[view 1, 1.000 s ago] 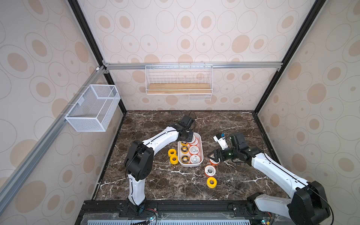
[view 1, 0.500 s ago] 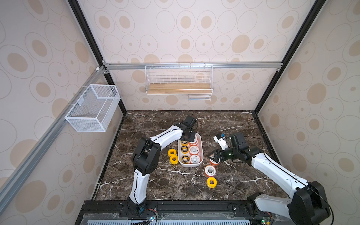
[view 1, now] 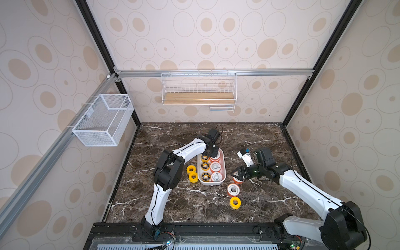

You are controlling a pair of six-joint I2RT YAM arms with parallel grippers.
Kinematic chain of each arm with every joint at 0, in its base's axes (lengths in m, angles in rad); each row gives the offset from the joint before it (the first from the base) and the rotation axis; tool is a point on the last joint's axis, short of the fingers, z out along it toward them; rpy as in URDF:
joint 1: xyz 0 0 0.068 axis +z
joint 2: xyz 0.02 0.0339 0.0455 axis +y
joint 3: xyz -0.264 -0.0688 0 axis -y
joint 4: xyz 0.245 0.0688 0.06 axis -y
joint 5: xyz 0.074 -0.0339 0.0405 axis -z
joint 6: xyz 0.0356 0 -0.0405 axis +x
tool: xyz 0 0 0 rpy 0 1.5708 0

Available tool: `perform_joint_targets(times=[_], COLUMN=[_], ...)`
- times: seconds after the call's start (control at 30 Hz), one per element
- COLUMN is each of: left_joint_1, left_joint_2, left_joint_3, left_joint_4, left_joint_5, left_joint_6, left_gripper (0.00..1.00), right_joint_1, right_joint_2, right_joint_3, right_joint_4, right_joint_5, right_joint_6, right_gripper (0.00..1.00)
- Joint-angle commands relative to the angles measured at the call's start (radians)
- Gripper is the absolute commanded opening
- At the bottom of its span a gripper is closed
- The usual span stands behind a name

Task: Put the sealing tape into the storage box
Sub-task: Place the sealing tape in the storage box.

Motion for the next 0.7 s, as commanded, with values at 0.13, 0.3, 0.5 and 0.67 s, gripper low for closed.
perform_joint_targets(times=[0.13, 0.3, 0.5, 0.67], left_joint_1=[0.004, 0.005, 0.004, 0.005], left_joint_2=[0.015, -0.019, -0.176, -0.353], left_joint_3=[0.049, 0.04, -0.026, -0.126], left_joint_4=[-0.051, -0.056, -0.058, -0.057], left_joint_5=[-0.015, -0.01, -0.018, -0.021], left_joint_6=[0.024, 0.028, 0.035, 0.04], left_gripper=[0.44, 0.56, 0.59, 0.59], right_joint_1=[-0.005, -0.005, -0.005, -0.004], right_joint_2=[0.009, 0.011, 0.018, 0.032], right_joint_3=[0.005, 0.001, 0.0, 0.003], right_joint_4=[-0.005, -0.006, -0.019, -0.032], right_joint_5=[0.006, 0.012, 0.051, 0.074], right_joint_6=[-0.008, -0.009, -0.023, -0.035], right_gripper=[0.74, 0.74, 0.74, 0.74])
